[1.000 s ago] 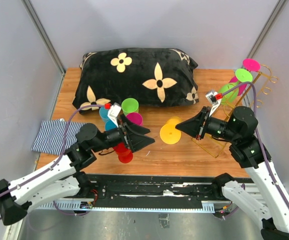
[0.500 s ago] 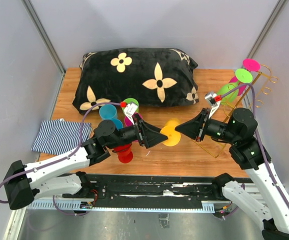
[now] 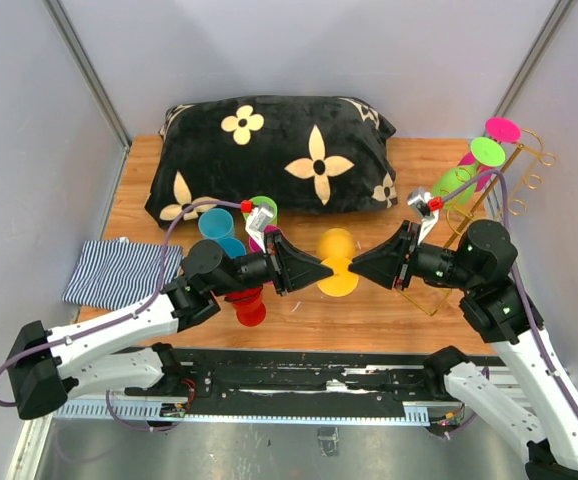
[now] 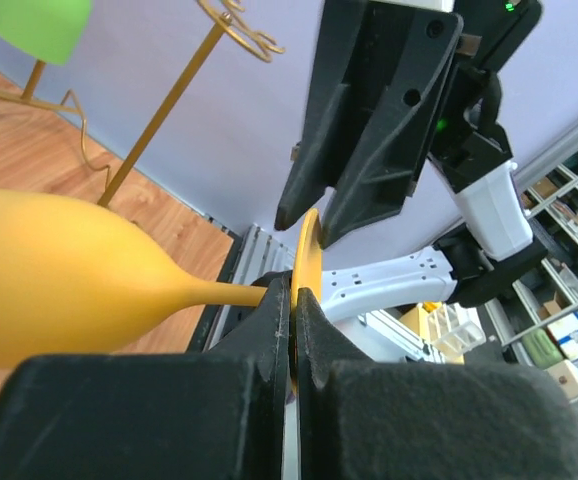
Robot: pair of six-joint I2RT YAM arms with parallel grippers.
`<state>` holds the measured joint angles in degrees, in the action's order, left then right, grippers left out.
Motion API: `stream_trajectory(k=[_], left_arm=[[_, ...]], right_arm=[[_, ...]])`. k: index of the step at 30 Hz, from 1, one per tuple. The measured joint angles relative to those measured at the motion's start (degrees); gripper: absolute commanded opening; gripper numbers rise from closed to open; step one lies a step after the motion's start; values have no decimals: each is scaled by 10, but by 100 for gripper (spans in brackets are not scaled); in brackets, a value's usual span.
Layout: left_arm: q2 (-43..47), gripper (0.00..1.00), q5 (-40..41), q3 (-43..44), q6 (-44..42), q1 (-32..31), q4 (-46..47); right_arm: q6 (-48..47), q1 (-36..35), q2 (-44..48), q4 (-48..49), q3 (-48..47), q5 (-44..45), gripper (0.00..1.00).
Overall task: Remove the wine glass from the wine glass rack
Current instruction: Place the wine glass at the center of the board.
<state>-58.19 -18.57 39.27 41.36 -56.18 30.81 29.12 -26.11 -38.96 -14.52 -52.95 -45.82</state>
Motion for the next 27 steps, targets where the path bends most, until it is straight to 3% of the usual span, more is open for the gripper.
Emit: stream_trajectory(k=[2,5,11,15,18,22,25,27], left_arm=[[9,1,-4,0,-7,0,3],[25,0,-7,-2,-19,0,6],[61,1,-24,-15,-54,-2,6],[74,0,-23,-22,-82,-7,-9],[77,1,-19,-22,-97,-10,-15],[78,0,-7,-22,-112,-10,-27],[78,0,2,-23,-117,-10,-33],[78,1,7,-24,-119,-10,-37]], right_arm=[[-11,-3,1,0,3,-15,50],[-18,-9,0,-2,8,-37,60],[-47,-32,-26,-31,7,-63,60],[-60,-68,-46,-39,2,-63,49],[-69,-90,-50,-38,1,-49,31],[-71,-104,-56,-32,-1,-41,18],[-70,-110,-64,-28,-1,-36,15],[-70,-115,-68,-24,-1,-34,2]])
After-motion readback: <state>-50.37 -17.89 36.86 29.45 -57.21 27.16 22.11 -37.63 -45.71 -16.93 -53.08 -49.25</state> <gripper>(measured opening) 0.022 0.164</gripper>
